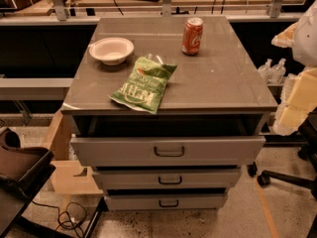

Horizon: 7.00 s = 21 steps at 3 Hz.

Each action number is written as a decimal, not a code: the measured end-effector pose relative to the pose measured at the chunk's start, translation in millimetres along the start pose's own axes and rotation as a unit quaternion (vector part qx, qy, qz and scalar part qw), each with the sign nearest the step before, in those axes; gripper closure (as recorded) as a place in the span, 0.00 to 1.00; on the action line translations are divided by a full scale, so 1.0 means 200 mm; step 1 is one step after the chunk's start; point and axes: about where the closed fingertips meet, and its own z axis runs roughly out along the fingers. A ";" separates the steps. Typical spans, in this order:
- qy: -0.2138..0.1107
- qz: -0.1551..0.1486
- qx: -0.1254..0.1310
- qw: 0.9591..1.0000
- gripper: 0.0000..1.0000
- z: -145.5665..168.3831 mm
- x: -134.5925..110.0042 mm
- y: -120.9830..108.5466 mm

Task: Pick coke can

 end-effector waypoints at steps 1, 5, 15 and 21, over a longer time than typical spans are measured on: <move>0.000 0.000 0.000 1.000 0.00 0.00 0.00 0.00; -0.231 0.167 0.085 0.955 0.00 0.52 -0.14 -0.55; -0.530 0.289 0.124 0.788 0.00 1.19 -0.74 -1.55; -0.545 0.292 0.133 0.775 0.86 1.21 -0.80 -1.66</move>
Offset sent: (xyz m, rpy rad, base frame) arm 0.0437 0.0030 -0.0201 0.1517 -0.1617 -0.1124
